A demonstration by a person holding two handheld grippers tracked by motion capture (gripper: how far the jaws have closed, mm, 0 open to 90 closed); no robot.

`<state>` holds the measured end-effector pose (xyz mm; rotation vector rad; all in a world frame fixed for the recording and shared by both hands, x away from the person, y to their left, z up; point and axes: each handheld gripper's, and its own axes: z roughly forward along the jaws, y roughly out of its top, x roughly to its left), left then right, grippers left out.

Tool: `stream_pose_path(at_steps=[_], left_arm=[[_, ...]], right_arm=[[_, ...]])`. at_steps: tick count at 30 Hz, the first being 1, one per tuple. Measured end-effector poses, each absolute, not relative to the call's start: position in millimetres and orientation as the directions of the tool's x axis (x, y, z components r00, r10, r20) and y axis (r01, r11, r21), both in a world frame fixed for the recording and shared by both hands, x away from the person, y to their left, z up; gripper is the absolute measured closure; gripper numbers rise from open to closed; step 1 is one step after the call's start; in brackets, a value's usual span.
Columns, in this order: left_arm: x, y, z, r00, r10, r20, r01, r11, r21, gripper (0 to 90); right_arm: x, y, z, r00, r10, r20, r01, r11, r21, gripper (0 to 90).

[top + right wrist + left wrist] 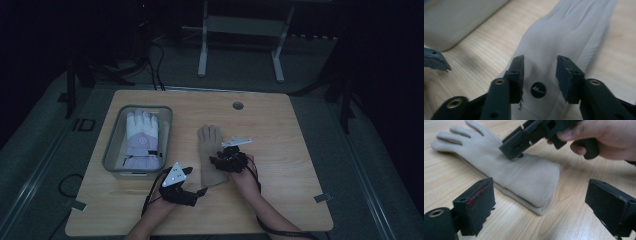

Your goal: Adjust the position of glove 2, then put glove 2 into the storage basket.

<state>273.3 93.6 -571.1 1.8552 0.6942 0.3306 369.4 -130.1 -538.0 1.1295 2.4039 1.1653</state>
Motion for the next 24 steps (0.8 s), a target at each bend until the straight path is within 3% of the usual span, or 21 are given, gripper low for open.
stream_pose_path(at_steps=[5, 7, 10, 16, 21, 24], left_arm=[[273.2, 89.5, -570.8, 0.778, 0.621, -0.092, 0.320, -0.267, 0.909, 9.5], [274.5, 88.6, -570.8, 0.774, 0.623, -0.116, 0.354, -0.273, 0.895, 9.5], [275.9, 87.7, -569.7, 0.762, 0.636, -0.125, 0.375, -0.276, 0.885, 9.4], [277.9, 87.4, -569.3, 0.741, 0.659, -0.126, 0.401, -0.285, 0.870, 9.3], [278.8, 82.6, -570.1, 0.747, 0.655, -0.111, 0.406, -0.318, 0.857, 9.3], [278.6, 77.6, -569.2, 0.762, 0.640, -0.097, 0.399, -0.347, 0.848, 9.4]], right_arm=[[375.1, -145.9, -526.6, -0.680, 0.718, 0.147, 0.548, 0.366, 0.752, 30.3], [374.1, -149.4, -524.6, -0.702, 0.698, 0.140, 0.531, 0.382, 0.756, 17.0], [372.7, -153.9, -522.9, -0.731, 0.666, 0.149, 0.509, 0.386, 0.769, 13.5], [376.0, -164.1, -523.0, -0.769, 0.629, 0.110, 0.455, 0.418, 0.786, 15.8], [381.2, -173.2, -517.4, -0.749, 0.646, 0.144, 0.507, 0.421, 0.752, 17.8], [384.4, -176.1, -514.4, -0.741, 0.644, 0.192, 0.534, 0.390, 0.751, 12.8]])
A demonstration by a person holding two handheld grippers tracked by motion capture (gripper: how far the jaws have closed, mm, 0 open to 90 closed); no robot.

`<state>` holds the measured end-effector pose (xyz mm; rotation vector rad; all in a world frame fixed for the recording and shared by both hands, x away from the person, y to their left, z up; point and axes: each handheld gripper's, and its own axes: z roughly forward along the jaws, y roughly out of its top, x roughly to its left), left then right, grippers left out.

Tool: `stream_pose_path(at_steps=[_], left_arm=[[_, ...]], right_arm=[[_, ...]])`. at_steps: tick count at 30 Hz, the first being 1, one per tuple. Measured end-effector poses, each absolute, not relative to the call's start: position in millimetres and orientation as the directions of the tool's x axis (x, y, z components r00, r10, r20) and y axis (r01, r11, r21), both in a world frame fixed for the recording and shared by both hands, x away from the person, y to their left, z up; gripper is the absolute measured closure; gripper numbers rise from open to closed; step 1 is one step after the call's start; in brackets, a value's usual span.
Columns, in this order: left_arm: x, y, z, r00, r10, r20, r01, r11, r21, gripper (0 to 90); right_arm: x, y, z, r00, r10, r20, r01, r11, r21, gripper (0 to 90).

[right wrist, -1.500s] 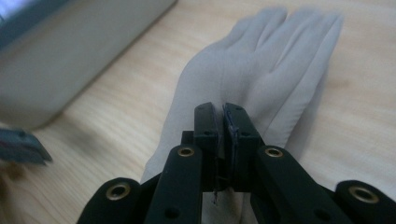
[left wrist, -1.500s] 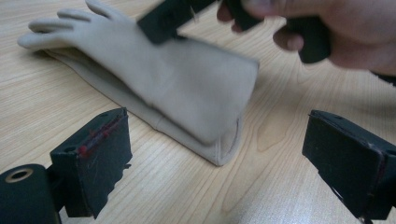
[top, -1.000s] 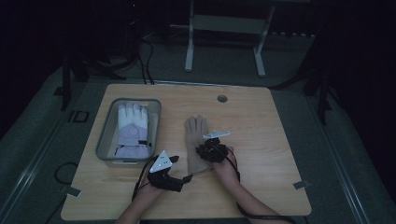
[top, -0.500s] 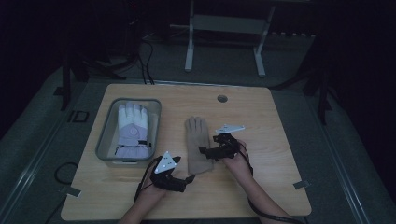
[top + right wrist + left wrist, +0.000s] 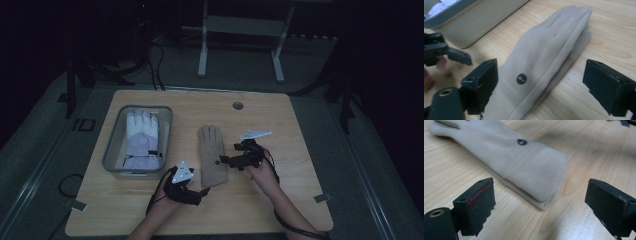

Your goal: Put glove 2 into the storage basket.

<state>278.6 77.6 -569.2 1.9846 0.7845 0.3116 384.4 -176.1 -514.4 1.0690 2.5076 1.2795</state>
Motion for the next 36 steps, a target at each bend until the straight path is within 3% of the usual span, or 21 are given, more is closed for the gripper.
stream_pose_path(at_steps=[9, 12, 15, 26, 30, 36], left_arm=[[282.1, 67.7, -564.6, 0.792, 0.607, -0.060, 0.362, -0.387, 0.848, 13.6], [283.9, 62.6, -563.3, 0.829, 0.559, -0.011, 0.332, -0.476, 0.815, 14.7], [286.2, 60.5, -563.6, 0.833, 0.554, -0.010, 0.332, -0.483, 0.810, 14.8], [301.9, 49.0, -558.6, 0.851, 0.523, 0.041, 0.302, -0.553, 0.776, 15.2], [303.5, 44.8, -559.7, 0.869, 0.490, 0.072, 0.277, -0.600, 0.750, 15.2], [308.7, 41.7, -563.7, 0.874, 0.483, 0.049, 0.288, -0.596, 0.750, 18.4]], right_arm=[[393.1, -175.6, -509.0, -0.741, 0.642, 0.198, 0.528, 0.374, 0.762, 12.3], [402.8, -172.1, -506.5, -0.739, 0.638, 0.215, 0.538, 0.368, 0.758, 13.7], [411.4, -167.4, -504.5, -0.737, 0.645, 0.201, 0.535, 0.375, 0.757, 14.2], [449.8, -146.8, -501.2, -0.695, 0.699, 0.168, 0.546, 0.361, 0.755, 24.5], [463.7, -141.8, -507.2, -0.667, 0.716, 0.206, 0.582, 0.329, 0.744, 26.0], [477.2, -133.4, -528.2, -0.628, 0.740, 0.239, 0.651, 0.332, 0.682, 27.7]])
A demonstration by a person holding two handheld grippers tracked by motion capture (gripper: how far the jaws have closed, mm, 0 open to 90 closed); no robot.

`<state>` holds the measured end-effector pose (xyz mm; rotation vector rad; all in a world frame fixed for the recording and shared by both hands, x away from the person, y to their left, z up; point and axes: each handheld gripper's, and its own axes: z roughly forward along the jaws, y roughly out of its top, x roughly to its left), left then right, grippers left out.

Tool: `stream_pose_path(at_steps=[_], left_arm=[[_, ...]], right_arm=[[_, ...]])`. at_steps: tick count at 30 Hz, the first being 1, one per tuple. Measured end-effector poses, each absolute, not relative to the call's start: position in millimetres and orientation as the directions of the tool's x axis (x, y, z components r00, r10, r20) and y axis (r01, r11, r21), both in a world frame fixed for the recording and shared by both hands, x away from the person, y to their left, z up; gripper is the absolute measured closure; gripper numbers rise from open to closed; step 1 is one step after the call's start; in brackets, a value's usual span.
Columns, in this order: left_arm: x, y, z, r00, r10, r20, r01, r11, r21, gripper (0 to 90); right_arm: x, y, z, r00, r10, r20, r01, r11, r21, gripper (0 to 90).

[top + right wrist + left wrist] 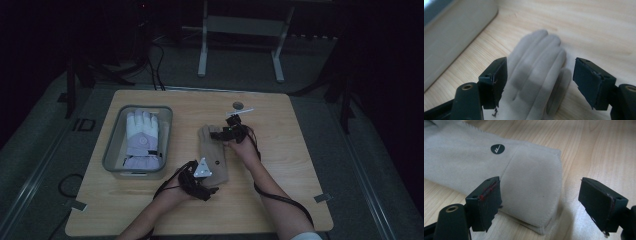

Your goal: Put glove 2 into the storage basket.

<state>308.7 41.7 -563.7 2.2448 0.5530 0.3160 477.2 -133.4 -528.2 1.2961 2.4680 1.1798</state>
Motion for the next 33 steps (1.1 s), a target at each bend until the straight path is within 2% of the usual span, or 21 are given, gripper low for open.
stream_pose_path(at_steps=[6, 10, 14, 16, 18, 23, 24, 27, 33], left_arm=[[311.1, 37.9, -566.7, 0.880, 0.473, 0.045, 0.294, -0.616, 0.730, 21.3], [310.9, 37.8, -567.6, 0.879, 0.473, 0.061, 0.290, -0.631, 0.720, 26.6], [310.1, 36.1, -568.9, 0.873, 0.479, 0.096, 0.277, -0.646, 0.711, 32.1], [309.0, 35.4, -569.7, 0.867, 0.485, 0.115, 0.269, -0.649, 0.711, 32.3], [310.2, 35.7, -568.4, 0.858, 0.499, 0.123, 0.277, -0.651, 0.707, 42.6], [313.1, 37.6, -565.1, 0.831, 0.531, 0.166, 0.287, -0.664, 0.690, 71.9], [313.8, 38.0, -564.6, 0.829, 0.538, 0.152, 0.298, -0.655, 0.695, 74.9], [311.5, 38.2, -563.1, 0.823, 0.545, 0.162, 0.292, -0.649, 0.703, 78.2], [308.0, 38.4, -558.5, 0.817, 0.550, 0.172, 0.282, -0.642, 0.713, 79.2]], right_arm=[[482.8, -134.5, -546.8, -0.589, 0.741, 0.323, 0.723, 0.304, 0.620, 33.3], [482.6, -132.5, -549.8, -0.595, 0.737, 0.320, 0.728, 0.325, 0.604, 38.7], [480.2, -129.9, -549.8, -0.614, 0.724, 0.316, 0.721, 0.351, 0.597, 53.8], [478.9, -129.0, -549.6, -0.625, 0.718, 0.306, 0.712, 0.364, 0.600, 56.6], [476.9, -127.5, -548.7, -0.632, 0.717, 0.293, 0.705, 0.375, 0.601, 62.1], [474.5, -124.9, -546.0, -0.632, 0.723, 0.279, 0.703, 0.383, 0.599, 66.7], [474.2, -124.4, -545.5, -0.633, 0.723, 0.276, 0.702, 0.386, 0.599, 67.3], [473.1, -124.2, -543.1, -0.624, 0.730, 0.279, 0.705, 0.372, 0.604, 69.4], [471.2, -125.2, -534.1, -0.622, 0.725, 0.295, 0.703, 0.351, 0.619, 71.8]])
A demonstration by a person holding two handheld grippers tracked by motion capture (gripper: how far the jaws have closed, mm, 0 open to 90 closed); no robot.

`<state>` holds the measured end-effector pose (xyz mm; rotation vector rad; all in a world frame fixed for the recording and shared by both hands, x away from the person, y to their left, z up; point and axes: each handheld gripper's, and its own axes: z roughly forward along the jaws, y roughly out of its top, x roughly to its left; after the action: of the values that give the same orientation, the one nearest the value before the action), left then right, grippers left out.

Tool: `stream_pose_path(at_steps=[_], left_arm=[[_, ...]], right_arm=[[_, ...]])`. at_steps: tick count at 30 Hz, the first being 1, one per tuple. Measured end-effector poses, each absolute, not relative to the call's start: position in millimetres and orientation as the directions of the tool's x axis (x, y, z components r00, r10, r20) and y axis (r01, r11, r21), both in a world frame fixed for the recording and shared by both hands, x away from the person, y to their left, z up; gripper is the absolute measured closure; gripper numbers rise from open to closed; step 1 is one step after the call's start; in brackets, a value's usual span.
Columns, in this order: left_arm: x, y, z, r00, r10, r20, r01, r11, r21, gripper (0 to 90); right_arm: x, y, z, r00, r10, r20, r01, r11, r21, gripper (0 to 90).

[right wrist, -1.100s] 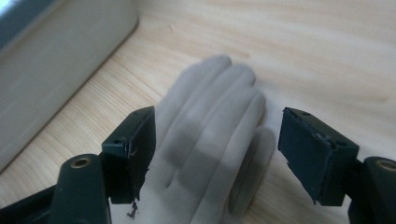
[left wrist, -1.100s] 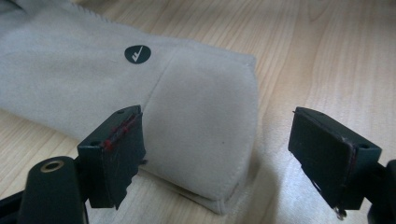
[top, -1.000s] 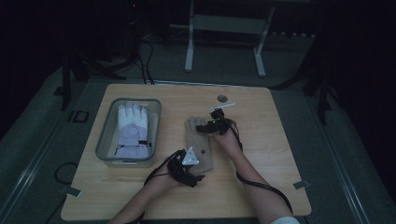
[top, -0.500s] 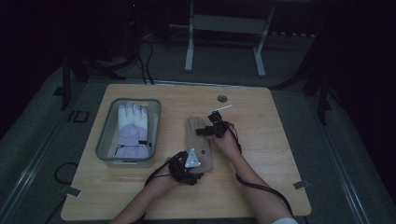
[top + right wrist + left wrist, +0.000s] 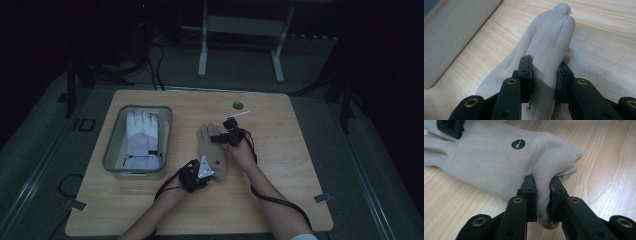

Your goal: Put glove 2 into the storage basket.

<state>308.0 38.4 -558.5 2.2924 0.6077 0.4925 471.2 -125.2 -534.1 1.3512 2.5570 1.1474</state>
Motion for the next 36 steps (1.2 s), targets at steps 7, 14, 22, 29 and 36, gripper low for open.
stream_pose_path(at_steps=[7, 14, 22, 29, 36], left_arm=[[305.3, 40.5, -552.0, 0.816, 0.551, 0.177, 0.274, -0.637, 0.720, 79.7], [302.7, 46.3, -535.8, 0.802, 0.563, 0.198, 0.261, -0.629, 0.733, 79.8], [300.6, 60.2, -510.0, 0.792, 0.563, 0.237, 0.240, -0.643, 0.727, 79.8], [300.6, 78.0, -494.3, 0.777, 0.581, 0.244, 0.247, -0.637, 0.730, 79.8], [301.1, 96.6, -484.8, 0.757, 0.601, 0.258, 0.255, -0.635, 0.730, 79.9]], right_arm=[[468.8, -125.5, -523.0, -0.626, 0.721, 0.298, 0.695, 0.342, 0.632, 72.6], [467.9, -125.0, -504.9, -0.638, 0.706, 0.307, 0.676, 0.322, 0.662, 72.9], [464.6, -118.9, -477.6, -0.663, 0.690, 0.290, 0.638, 0.319, 0.701, 72.8], [465.7, -108.6, -461.1, -0.679, 0.676, 0.286, 0.619, 0.318, 0.718, 72.8], [469.2, -92.2, -449.6, -0.691, 0.661, 0.294, 0.610, 0.313, 0.728, 72.7]])
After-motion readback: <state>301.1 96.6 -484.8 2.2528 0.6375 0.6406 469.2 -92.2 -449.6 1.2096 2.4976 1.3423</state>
